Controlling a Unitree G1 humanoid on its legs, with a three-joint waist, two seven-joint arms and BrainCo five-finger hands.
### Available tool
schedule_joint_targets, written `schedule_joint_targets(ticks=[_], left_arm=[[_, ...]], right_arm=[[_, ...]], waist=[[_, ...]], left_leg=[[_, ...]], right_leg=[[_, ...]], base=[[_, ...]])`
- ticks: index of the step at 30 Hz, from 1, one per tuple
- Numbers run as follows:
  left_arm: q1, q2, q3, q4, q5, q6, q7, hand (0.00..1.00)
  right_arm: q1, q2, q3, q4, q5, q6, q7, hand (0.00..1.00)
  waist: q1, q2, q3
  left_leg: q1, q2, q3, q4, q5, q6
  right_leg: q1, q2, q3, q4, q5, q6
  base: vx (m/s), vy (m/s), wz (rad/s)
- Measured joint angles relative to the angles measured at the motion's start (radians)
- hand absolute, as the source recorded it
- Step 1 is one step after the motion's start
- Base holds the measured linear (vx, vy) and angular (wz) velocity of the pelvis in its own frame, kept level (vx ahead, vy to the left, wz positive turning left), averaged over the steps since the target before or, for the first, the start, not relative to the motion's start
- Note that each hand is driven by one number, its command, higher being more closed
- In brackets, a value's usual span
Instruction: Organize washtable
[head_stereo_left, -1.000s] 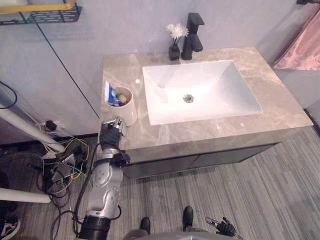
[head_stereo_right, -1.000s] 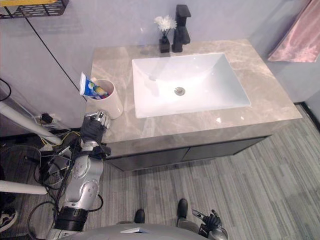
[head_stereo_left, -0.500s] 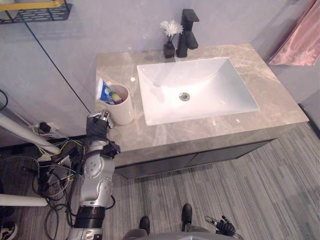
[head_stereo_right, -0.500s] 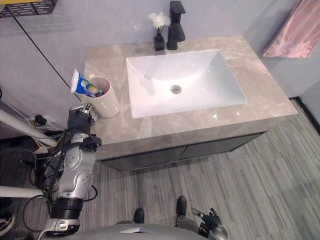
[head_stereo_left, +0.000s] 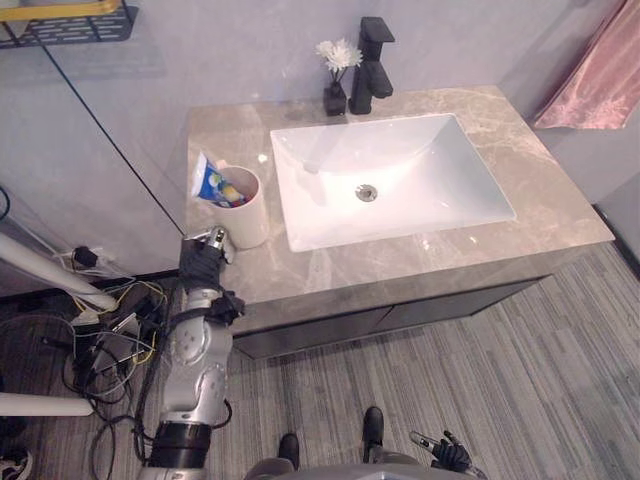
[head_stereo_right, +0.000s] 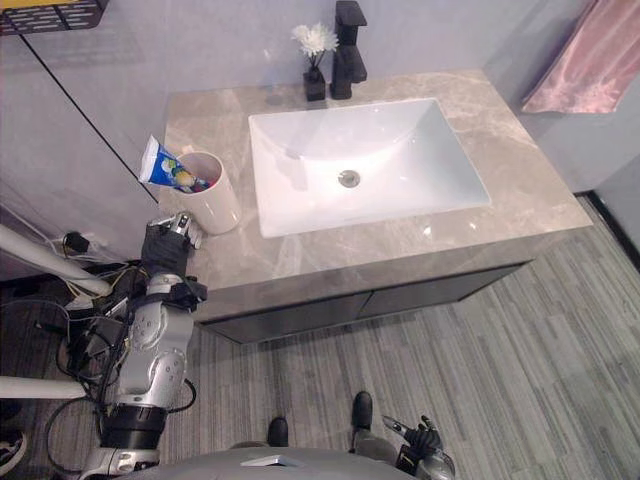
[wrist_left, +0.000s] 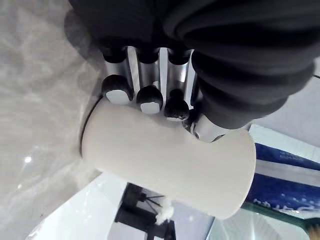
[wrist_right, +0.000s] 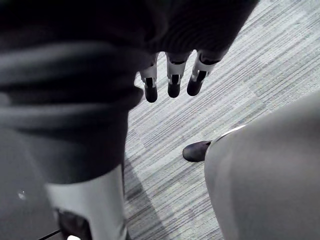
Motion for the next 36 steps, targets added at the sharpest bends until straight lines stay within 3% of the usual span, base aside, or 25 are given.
schedule_joint_targets(ticks=[9, 15, 27, 36], left_arm=[[0.108, -0.064, -0.022, -0.127, -0.004, 0.001, -0.025, 1.00], [0.133, -0.072, -0.097, -0.177, -0.028, 0.001, -0.046, 1.00], [0.101, -0.043, -0.210, -0.088, -0.033, 0.005, -0.063, 1.00], [0.037, -0.033, -0.213, -0.033, -0.030, 0.005, -0.044, 1.00]], right_arm=[[0.004, -0.001, 0.000, 0.010, 0.001, -0.001, -0.001, 0.00], [0.004, -0.001, 0.004, 0.017, 0.001, -0.003, -0.002, 0.00], [0.004, -0.006, 0.024, 0.009, 0.002, -0.002, -0.006, 0.00], [0.004, -0.007, 0.028, 0.007, 0.002, -0.002, -0.012, 0.00]], waist=[[0.020, -0.001, -0.001], [0.024, -0.002, -0.001], [0.020, 0.004, -0.006], [0.017, 0.007, -0.007]], left_leg=[[-0.043, 0.000, -0.032, 0.056, -0.016, -0.001], [-0.053, -0.001, -0.039, 0.073, -0.017, -0.003], [-0.034, -0.001, -0.028, 0.061, -0.017, -0.003], [-0.014, -0.001, -0.011, 0.047, -0.017, -0.003]], right_leg=[[0.001, -0.005, -0.027, 0.007, 0.000, 0.000], [0.003, -0.008, -0.031, 0.007, 0.000, 0.000], [0.008, -0.003, -0.024, 0.000, 0.002, -0.001], [0.013, -0.003, -0.012, 0.000, 0.002, 0.000]], base=[[-0.01, -0.002, 0.11], [-0.01, -0.001, 0.04], [0.00, 0.000, -0.03], [0.01, 0.003, -0.06]])
